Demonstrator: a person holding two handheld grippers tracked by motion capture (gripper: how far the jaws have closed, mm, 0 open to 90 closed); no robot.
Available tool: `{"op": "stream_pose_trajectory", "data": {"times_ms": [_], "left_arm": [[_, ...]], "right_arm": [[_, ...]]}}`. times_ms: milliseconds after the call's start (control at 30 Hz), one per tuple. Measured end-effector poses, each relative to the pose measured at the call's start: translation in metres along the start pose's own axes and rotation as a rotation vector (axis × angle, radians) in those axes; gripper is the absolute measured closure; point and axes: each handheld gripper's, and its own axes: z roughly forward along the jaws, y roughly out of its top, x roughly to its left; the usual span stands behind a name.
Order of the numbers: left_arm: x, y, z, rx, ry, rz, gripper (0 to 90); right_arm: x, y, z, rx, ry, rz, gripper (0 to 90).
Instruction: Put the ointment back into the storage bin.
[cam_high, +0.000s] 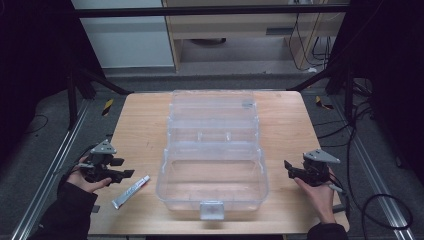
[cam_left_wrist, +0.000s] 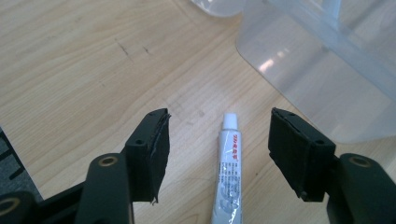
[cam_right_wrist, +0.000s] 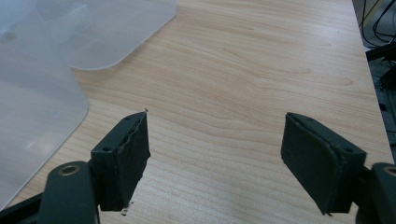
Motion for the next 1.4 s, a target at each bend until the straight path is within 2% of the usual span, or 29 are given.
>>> {"op": "stream_pose_trajectory", "data": {"times_ms": [200,533,633,900,1400], "left_arm": [[-0.003,0.0,0.008,0.076,-0.012,0.036,43.0],[-0.005,-0.003,0.019,0.153,-0.042,0.079,47.6],[-0.006,-0.006,0.027,0.19,-0.049,0.087,48.5],[-0.009,-0.009,0.038,0.226,-0.063,0.093,51.1],[-0.01,-0.017,0.059,0.287,-0.087,0.098,56.7]], "right_arm": [[0.0,0.0,0.001,0.009,0.001,-0.011,23.9],[0.0,-0.001,0.002,0.026,0.001,-0.018,25.0],[0.0,-0.001,0.002,0.029,0.001,-0.024,25.2],[0.001,-0.002,0.003,0.045,0.013,-0.023,26.5],[0.003,-0.003,0.006,0.067,0.029,-0.051,29.7]]}}
